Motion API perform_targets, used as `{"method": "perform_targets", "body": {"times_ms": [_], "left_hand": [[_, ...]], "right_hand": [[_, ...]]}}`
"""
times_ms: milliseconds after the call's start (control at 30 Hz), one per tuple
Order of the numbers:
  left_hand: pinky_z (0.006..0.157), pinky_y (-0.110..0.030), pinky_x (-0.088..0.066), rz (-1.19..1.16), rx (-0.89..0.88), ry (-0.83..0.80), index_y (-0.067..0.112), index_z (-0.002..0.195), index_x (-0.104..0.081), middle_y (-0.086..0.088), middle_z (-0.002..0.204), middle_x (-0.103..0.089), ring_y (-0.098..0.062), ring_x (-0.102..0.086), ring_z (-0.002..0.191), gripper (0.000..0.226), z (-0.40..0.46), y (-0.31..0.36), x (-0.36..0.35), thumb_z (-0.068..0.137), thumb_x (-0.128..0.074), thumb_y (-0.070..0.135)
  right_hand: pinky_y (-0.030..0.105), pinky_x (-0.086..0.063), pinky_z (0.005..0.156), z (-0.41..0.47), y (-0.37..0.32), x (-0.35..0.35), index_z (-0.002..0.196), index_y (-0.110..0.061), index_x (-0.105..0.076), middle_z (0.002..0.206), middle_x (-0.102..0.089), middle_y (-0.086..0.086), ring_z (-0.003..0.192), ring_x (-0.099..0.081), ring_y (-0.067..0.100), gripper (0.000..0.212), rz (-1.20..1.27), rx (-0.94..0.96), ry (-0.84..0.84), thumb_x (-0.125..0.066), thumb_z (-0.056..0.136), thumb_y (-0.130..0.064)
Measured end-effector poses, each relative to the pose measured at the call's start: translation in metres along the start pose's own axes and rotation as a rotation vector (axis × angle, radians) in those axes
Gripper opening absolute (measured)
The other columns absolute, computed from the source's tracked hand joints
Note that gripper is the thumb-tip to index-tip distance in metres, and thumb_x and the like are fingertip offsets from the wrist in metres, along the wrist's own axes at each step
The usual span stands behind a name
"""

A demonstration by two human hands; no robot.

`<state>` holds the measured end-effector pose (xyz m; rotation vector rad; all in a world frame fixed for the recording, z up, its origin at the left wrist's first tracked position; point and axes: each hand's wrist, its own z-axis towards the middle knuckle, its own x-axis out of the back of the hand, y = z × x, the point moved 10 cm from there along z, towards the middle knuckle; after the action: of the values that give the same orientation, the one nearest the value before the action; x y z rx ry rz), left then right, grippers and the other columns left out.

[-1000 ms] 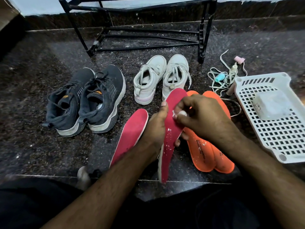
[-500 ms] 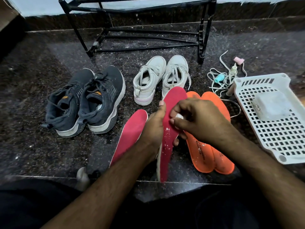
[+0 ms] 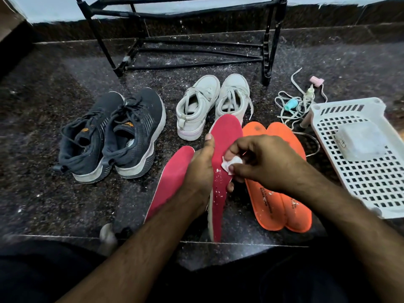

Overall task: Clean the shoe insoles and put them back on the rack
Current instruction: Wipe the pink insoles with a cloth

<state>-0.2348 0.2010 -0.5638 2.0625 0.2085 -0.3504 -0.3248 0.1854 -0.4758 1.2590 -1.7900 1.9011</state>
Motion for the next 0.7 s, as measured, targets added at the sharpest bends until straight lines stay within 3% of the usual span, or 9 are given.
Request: {"method": "perform_targets", "body": {"times_ms": [67, 133, 233, 300, 367, 467, 533, 633, 700], "left_hand": [[0.034, -0.022, -0.039, 0.026, 0.004, -0.026, -0.01, 0.114, -0.061, -0.025, 0.065, -0.062, -0.025, -0.051, 0.033, 0.086, -0.002, 0.001, -0.005, 0.1, -0.022, 0.065], [0.036, -0.023, -0.04, 0.054, 0.022, -0.094, -0.004, 0.112, -0.063, -0.022, 0.064, -0.067, -0.024, -0.051, 0.033, 0.081, -0.008, 0.001, -0.017, 0.1, -0.02, 0.064], [0.037, -0.023, -0.04, 0.068, 0.024, -0.145, -0.003, 0.109, -0.064, -0.02, 0.065, -0.069, -0.023, -0.053, 0.034, 0.078, -0.012, 0.001, -0.026, 0.099, -0.021, 0.062], [0.035, -0.022, -0.039, 0.045, 0.02, -0.115, -0.008, 0.118, -0.06, -0.021, 0.062, -0.067, -0.023, -0.052, 0.032, 0.082, -0.01, 0.002, -0.021, 0.097, -0.024, 0.063], [0.033, -0.021, -0.038, 0.041, 0.03, -0.048, -0.011, 0.122, -0.057, -0.023, 0.06, -0.065, -0.023, -0.052, 0.031, 0.086, -0.006, 0.002, -0.011, 0.099, -0.022, 0.064], [0.032, -0.022, -0.042, 0.014, 0.012, 0.004, -0.014, 0.124, -0.057, -0.027, 0.073, -0.064, -0.025, -0.057, 0.036, 0.086, -0.003, 0.003, -0.005, 0.101, -0.023, 0.062], [0.032, -0.022, -0.043, 0.002, 0.012, -0.024, -0.011, 0.127, -0.056, -0.026, 0.078, -0.064, -0.027, -0.062, 0.04, 0.082, -0.006, 0.002, -0.012, 0.101, -0.024, 0.06], [0.033, -0.023, -0.042, 0.042, 0.018, -0.072, -0.011, 0.122, -0.059, -0.023, 0.084, -0.069, -0.025, -0.061, 0.039, 0.08, -0.011, 0.001, -0.021, 0.102, -0.023, 0.057], [0.034, -0.023, -0.041, 0.051, 0.008, -0.078, -0.007, 0.118, -0.062, -0.024, 0.08, -0.071, -0.024, -0.058, 0.036, 0.078, -0.011, 0.003, -0.02, 0.102, -0.023, 0.058]], "right_hand": [[0.009, -0.042, 0.06, 0.0, 0.009, 0.012, 0.089, -0.026, -0.071, 0.066, -0.069, -0.007, 0.058, -0.059, -0.004, 0.02, -0.054, -0.039, 0.061, -0.078, 0.076, -0.014], [0.008, -0.042, 0.061, -0.002, 0.018, 0.035, 0.09, -0.025, -0.07, 0.07, -0.066, -0.011, 0.061, -0.059, -0.005, 0.02, -0.075, -0.078, 0.232, -0.077, 0.074, -0.015], [0.014, -0.041, 0.066, -0.004, 0.019, 0.051, 0.095, -0.025, -0.069, 0.083, -0.068, -0.007, 0.073, -0.062, 0.008, 0.021, -0.055, -0.081, 0.405, -0.075, 0.078, -0.014], [0.019, -0.044, 0.067, 0.001, 0.013, 0.041, 0.095, -0.025, -0.07, 0.08, -0.068, -0.007, 0.069, -0.061, 0.009, 0.021, -0.025, -0.042, 0.344, -0.075, 0.078, -0.014], [0.018, -0.045, 0.064, 0.005, 0.004, 0.021, 0.093, -0.025, -0.071, 0.072, -0.067, -0.007, 0.062, -0.059, 0.004, 0.02, -0.048, 0.011, 0.168, -0.076, 0.076, -0.014], [0.018, -0.047, 0.063, 0.001, 0.006, 0.009, 0.089, -0.025, -0.072, 0.066, -0.066, -0.008, 0.06, -0.059, 0.004, 0.019, -0.061, 0.013, -0.017, -0.077, 0.075, -0.014], [0.024, -0.05, 0.069, 0.001, 0.017, 0.019, 0.089, -0.025, -0.071, 0.072, -0.07, -0.006, 0.065, -0.063, 0.008, 0.02, -0.013, -0.041, 0.039, -0.078, 0.074, -0.014], [0.023, -0.048, 0.073, 0.0, 0.029, 0.048, 0.091, -0.023, -0.069, 0.079, -0.071, -0.006, 0.072, -0.064, 0.01, 0.019, -0.06, -0.087, 0.32, -0.076, 0.076, -0.014], [0.025, -0.048, 0.073, 0.002, 0.023, 0.048, 0.092, -0.024, -0.069, 0.083, -0.07, -0.006, 0.074, -0.064, 0.011, 0.019, -0.041, -0.052, 0.377, -0.075, 0.077, -0.014]]}}
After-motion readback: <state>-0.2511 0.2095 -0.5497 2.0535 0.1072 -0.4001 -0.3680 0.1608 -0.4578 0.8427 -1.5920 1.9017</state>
